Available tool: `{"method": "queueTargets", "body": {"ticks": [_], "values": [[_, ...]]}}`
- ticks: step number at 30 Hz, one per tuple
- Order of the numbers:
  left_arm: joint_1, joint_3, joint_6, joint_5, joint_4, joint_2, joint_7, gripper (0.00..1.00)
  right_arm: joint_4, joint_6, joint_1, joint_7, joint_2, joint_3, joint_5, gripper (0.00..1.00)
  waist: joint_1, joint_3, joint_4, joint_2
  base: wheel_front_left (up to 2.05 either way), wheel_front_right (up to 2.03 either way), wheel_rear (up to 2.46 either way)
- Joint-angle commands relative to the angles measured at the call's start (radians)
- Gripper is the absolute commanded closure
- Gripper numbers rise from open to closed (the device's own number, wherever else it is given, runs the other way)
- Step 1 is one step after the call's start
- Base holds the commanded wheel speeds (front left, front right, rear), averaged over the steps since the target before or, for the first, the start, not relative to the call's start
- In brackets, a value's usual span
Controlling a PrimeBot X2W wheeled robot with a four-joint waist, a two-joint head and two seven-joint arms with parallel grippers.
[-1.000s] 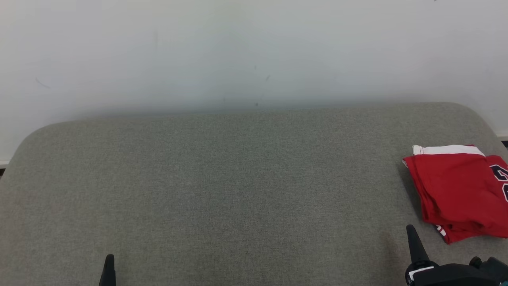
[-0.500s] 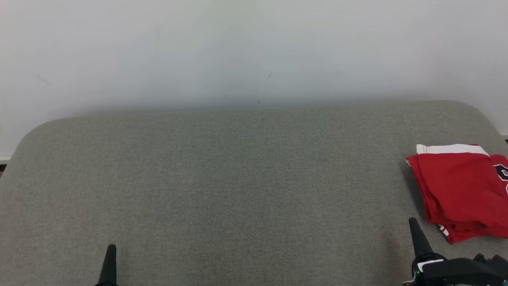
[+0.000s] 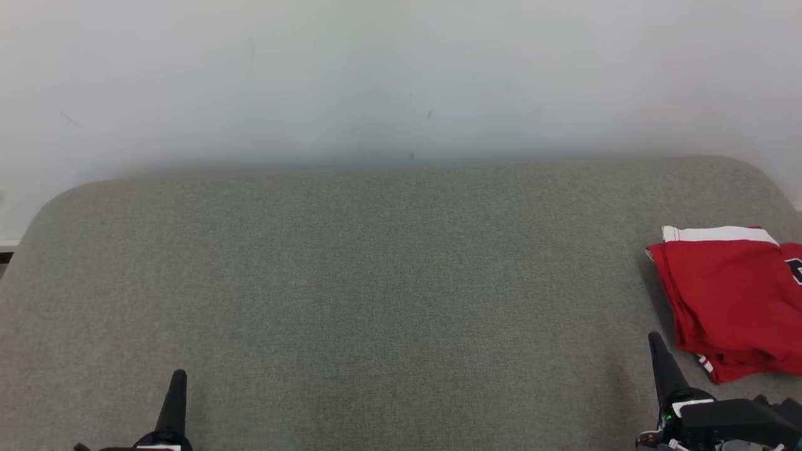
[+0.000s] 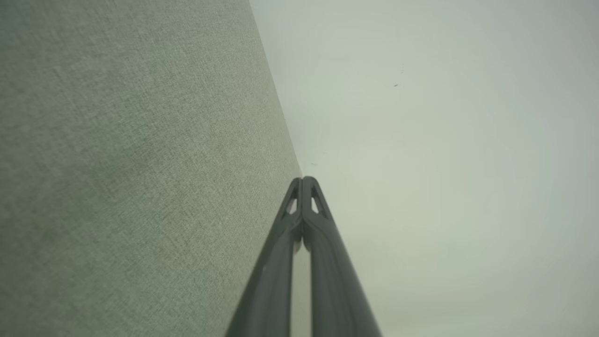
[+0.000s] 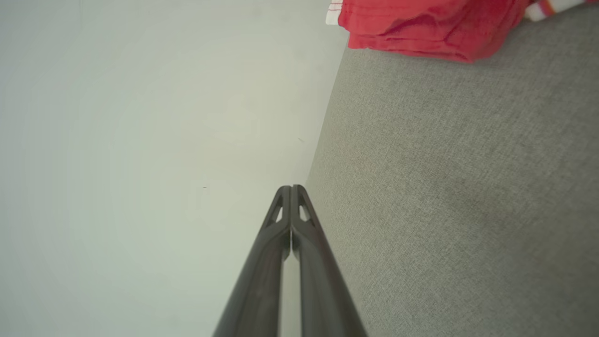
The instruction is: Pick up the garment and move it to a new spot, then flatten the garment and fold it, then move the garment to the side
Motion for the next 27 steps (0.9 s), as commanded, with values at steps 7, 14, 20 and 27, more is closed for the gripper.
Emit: {"method": "queueTargets", "body": {"ticks": [7, 14, 20, 27], "values": [[-0.033, 0.004, 0.000, -0.076, 0.000, 0.000, 0.020, 1.00, -0.016, 0.001, -0.019, 0.020, 0.000, -0.011, 0.075, 1.00, -0.0001, 0.006, 0.004, -0.0001, 0.00, 0.00, 0.00], [-0.048, 0.004, 0.000, -0.132, 0.003, -0.001, 0.035, 1.00, -0.024, 0.001, -0.024, 0.033, 0.000, -0.017, 0.136, 1.00, -0.0001, 0.011, 0.008, -0.0001, 0.00, 0.00, 0.00], [-0.057, 0.005, 0.000, -0.163, 0.004, -0.001, 0.044, 1.00, -0.028, 0.001, -0.026, 0.042, 0.000, -0.021, 0.174, 1.00, -0.0001, 0.014, 0.011, -0.0001, 0.00, 0.00, 0.00], [-0.068, 0.005, 0.000, -0.211, 0.005, -0.001, 0.058, 1.00, -0.034, 0.001, -0.031, 0.055, 0.000, -0.026, 0.221, 1.00, -0.0001, 0.019, 0.014, -0.0001, 0.00, 0.00, 0.00]]}}
